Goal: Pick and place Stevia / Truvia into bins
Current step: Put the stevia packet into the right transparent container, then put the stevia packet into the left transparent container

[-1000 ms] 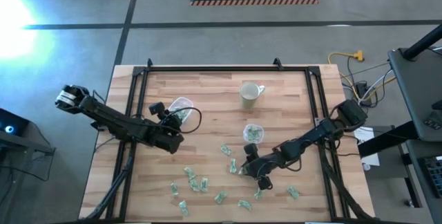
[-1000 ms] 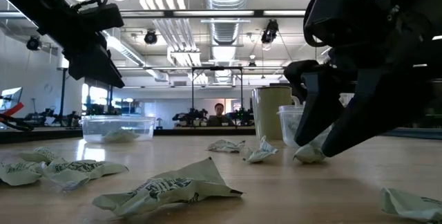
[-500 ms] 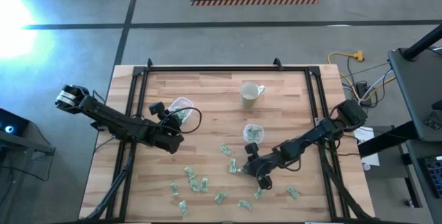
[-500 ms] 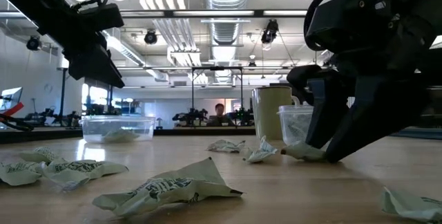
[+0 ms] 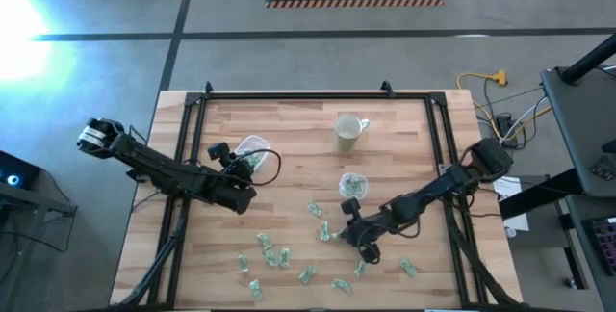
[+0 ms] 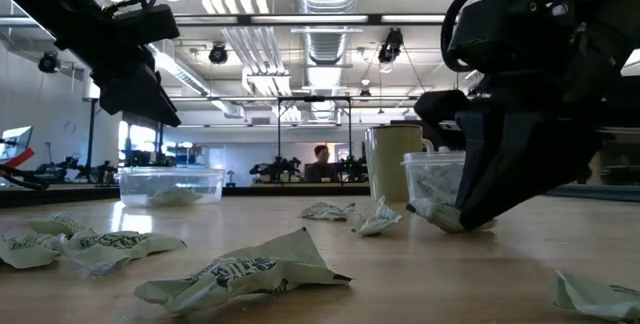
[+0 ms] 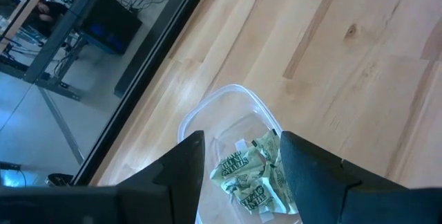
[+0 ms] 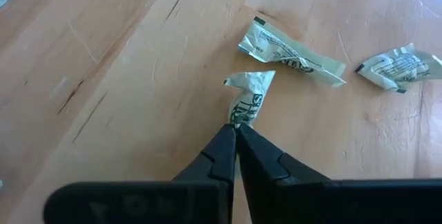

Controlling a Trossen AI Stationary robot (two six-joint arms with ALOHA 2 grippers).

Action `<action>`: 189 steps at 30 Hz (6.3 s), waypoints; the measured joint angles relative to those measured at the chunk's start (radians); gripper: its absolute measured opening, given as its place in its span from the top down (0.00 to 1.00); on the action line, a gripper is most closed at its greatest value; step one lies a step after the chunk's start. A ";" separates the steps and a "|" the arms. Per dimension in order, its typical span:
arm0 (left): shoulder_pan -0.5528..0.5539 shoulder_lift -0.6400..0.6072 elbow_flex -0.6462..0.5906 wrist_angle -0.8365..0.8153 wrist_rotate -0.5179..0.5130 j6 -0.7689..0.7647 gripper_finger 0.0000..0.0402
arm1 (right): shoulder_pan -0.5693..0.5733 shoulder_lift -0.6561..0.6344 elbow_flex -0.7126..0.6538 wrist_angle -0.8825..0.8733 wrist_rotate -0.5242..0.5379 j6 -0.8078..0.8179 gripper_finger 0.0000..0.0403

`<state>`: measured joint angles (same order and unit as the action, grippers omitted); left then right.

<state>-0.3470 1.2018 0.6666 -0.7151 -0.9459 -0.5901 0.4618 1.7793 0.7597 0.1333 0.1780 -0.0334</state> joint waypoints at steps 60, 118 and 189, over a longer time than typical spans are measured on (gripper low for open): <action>0.000 0.004 -0.007 0.267 0.154 0.237 0.57 | 0.016 -0.312 -0.003 -0.436 0.540 0.131 0.69; 0.237 0.644 0.273 0.788 0.945 0.738 0.57 | 0.166 -0.410 -0.056 -0.622 0.212 0.494 0.83; 0.170 -0.057 -0.118 0.146 0.168 0.166 0.98 | 0.166 -0.410 -0.063 -0.613 0.217 0.494 0.83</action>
<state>-0.1768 1.1449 0.5490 -0.5686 -0.7774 -0.4242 0.6281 1.3693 0.6971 -0.4798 0.3950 0.4607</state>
